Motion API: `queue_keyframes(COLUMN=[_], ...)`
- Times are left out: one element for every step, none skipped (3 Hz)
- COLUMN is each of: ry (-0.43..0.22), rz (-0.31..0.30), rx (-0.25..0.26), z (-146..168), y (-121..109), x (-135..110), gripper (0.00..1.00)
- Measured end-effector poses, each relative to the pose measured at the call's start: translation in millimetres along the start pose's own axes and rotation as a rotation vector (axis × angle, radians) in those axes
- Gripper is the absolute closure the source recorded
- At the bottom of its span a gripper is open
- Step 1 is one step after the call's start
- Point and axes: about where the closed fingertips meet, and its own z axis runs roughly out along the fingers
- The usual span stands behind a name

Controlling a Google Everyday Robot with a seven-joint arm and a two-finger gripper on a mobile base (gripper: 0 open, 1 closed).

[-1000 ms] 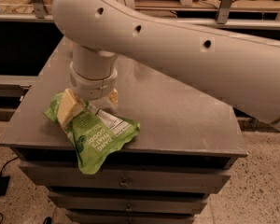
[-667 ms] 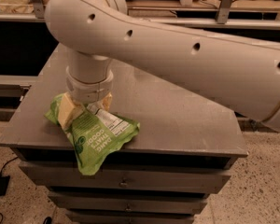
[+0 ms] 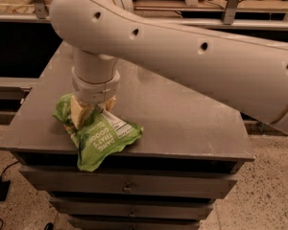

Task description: Pick green rice chip bag

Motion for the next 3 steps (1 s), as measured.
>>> queue_keyframes(ry=[0.017, 0.085, 0.144], rz=[0.055, 0.157, 0.207], rx=[0.044, 0.149, 0.203], z=[-24, -96, -141], y=[7, 18, 21], x=[11, 38, 53], gripper=[1.0, 1.0, 1.0])
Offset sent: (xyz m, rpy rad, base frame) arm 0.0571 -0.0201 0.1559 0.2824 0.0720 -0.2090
